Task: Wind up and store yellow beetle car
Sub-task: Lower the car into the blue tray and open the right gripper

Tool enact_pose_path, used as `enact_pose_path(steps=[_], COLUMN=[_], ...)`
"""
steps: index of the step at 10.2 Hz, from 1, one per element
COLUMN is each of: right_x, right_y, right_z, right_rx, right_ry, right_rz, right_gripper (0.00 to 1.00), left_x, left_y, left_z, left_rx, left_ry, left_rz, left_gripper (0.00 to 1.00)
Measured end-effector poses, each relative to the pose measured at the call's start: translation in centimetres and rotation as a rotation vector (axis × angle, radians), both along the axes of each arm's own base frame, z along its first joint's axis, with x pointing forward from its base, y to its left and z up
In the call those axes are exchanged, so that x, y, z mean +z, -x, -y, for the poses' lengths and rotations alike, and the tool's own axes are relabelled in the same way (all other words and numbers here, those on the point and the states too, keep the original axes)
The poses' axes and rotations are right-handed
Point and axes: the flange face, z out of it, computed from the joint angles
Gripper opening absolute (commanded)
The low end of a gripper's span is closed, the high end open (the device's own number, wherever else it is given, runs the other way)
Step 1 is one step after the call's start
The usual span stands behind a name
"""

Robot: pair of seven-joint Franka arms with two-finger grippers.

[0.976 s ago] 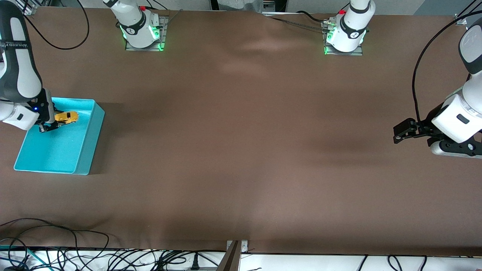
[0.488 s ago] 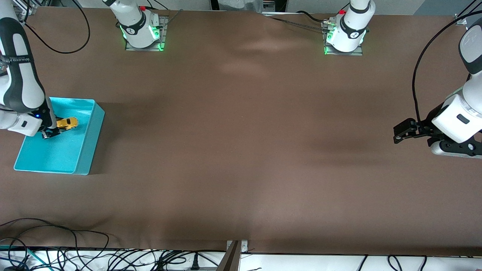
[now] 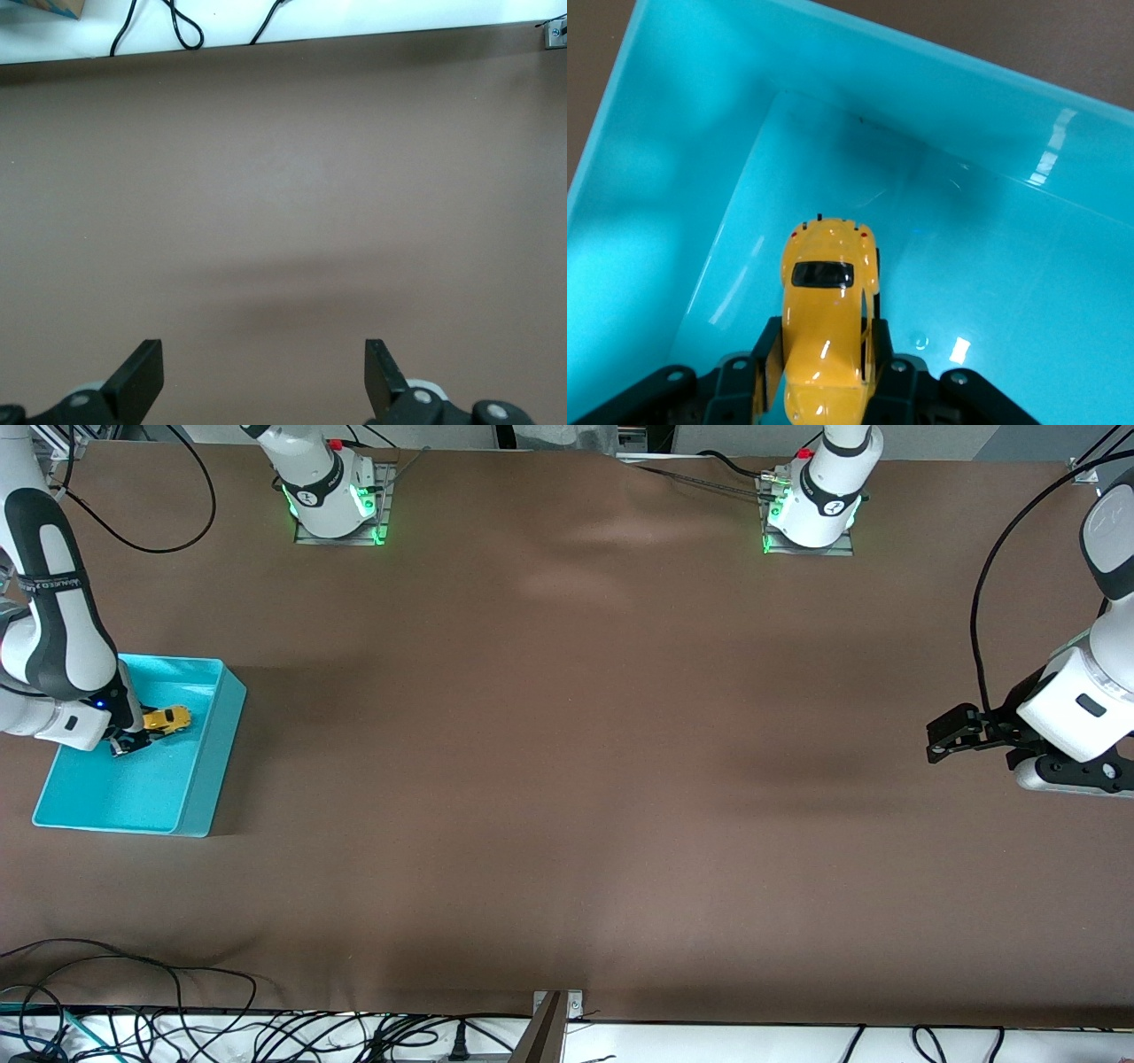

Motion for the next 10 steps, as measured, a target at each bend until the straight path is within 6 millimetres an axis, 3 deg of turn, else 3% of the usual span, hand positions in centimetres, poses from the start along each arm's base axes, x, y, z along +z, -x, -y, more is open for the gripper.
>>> enact_pose_path(steps=[6, 10], right_x=[-1.1, -1.1], right_y=[1.1, 1.0], right_z=[1.8, 1.6], right_rx=[-0.032, -0.029], right_ry=[-0.008, -0.010], right_rz=[-0.018, -0.017], right_gripper=[0.00, 0.00], left_x=[0.0, 0.0], left_y=[0.0, 0.0], left_z=[0.1, 0.1], left_rx=[-0.001, -0.001], left_ry=[0.000, 0.000], left_rz=[0.000, 0.000], left_gripper=[1.00, 1.00])
